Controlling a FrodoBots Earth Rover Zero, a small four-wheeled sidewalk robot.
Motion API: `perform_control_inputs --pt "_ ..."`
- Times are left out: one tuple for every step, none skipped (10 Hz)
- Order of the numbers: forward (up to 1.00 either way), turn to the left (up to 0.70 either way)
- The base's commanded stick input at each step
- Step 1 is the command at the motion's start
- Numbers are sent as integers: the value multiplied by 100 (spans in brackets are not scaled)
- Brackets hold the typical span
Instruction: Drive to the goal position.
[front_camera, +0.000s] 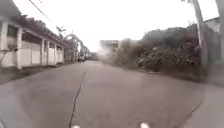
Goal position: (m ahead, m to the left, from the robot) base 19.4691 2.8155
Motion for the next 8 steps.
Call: perform_control_inputs --pt "100 1" --pt "100 1" --pt "100 1" --pt "100 1" --pt "100 1" --pt "100 1" --pt "100 1" --pt "100 1"
